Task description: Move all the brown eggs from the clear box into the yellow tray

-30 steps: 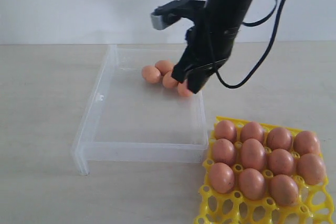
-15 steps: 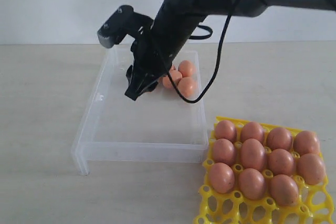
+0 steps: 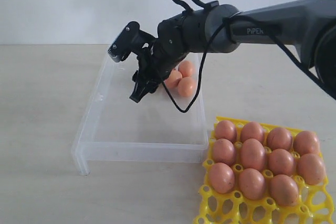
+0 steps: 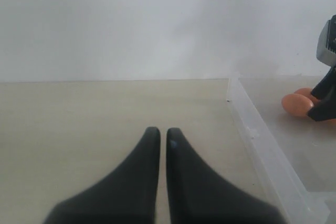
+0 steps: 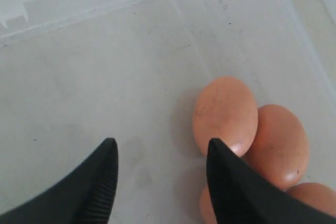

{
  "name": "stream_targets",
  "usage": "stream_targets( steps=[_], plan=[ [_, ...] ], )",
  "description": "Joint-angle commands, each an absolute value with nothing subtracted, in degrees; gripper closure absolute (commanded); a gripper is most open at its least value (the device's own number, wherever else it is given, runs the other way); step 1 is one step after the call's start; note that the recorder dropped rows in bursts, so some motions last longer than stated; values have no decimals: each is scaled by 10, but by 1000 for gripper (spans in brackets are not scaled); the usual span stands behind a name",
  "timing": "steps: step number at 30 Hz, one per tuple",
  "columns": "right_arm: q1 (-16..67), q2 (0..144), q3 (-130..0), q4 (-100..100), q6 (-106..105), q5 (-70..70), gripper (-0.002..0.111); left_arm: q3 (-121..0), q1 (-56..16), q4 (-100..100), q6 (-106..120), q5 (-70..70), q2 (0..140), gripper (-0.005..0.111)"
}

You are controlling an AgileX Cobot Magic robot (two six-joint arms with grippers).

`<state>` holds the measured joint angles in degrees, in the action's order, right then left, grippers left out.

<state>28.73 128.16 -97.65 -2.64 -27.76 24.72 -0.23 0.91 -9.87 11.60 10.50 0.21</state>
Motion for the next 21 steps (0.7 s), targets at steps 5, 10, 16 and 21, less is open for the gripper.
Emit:
stream_targets(
  steps=[5, 10, 16, 21],
  plan=[
    [286, 1287, -980, -35, -276, 170, 44, 0, 7, -98, 116, 104, 0, 103],
    [286, 1306, -980, -37, -276, 132, 44, 0, 7, -98, 116, 104, 0, 103],
    [286, 1340, -980, -59, -274, 117, 44, 0, 7, -98, 116, 104, 0, 103],
    [286, 1346, -980, -59, -273, 69, 46, 0, 7, -98, 116, 104, 0, 103]
  ],
)
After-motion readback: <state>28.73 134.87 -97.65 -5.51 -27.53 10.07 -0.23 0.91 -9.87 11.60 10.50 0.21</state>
